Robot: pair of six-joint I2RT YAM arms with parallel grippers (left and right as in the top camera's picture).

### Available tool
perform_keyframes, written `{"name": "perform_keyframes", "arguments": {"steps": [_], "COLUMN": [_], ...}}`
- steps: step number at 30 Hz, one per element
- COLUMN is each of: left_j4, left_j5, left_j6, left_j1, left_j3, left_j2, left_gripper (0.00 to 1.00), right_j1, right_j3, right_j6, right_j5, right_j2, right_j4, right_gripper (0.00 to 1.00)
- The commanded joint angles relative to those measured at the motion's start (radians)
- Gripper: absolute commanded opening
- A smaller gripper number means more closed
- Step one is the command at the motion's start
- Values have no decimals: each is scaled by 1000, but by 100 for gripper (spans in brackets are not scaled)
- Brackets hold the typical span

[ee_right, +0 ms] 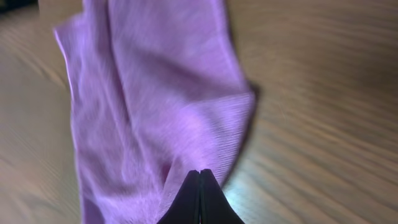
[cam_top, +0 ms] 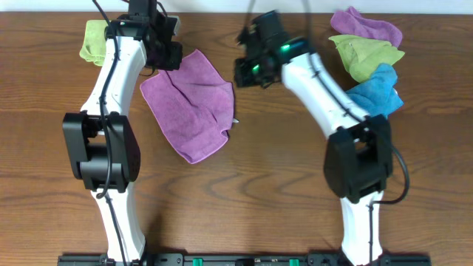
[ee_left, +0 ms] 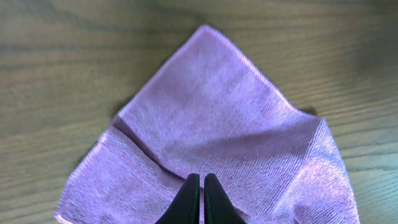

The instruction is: Fold the cloth

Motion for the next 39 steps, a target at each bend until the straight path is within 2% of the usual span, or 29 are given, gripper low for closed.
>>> {"name": "perform_keyframes", "arguments": {"steps": [1, 3, 10, 17, 23, 32, 39], "left_j4": [28, 92, 263, 316, 322, 383, 435], "left_j5": [-3, -1, 20, 126, 147, 165, 164], "left_j6": [31, 30, -24, -66, -68, -92, -108], "left_j1": [6, 4, -6, -10, -20, -27, -27], "left_j3": [-16, -35, -69, -69, -69, -69, -69], "left_j2": [-14, -6, 55, 149, 183, 233, 264], "left_gripper": [6, 6, 5, 6, 6, 6, 5], "right_j1": [69, 89, 93, 97, 120, 195, 198], "right_j3": [-14, -34, -74, -74, -74, -74, -74], "right_j6": [-120, -128, -148, -148, -140, -141, -145], "right_j5": [181, 251, 244, 133, 133, 229, 231], "right_j2": [-20, -11, 37, 41, 28, 13, 13], "right_j4": [-9, -1, 0, -19, -94, -67, -53], "right_gripper": [1, 1, 1, 1, 2, 2, 1]}}
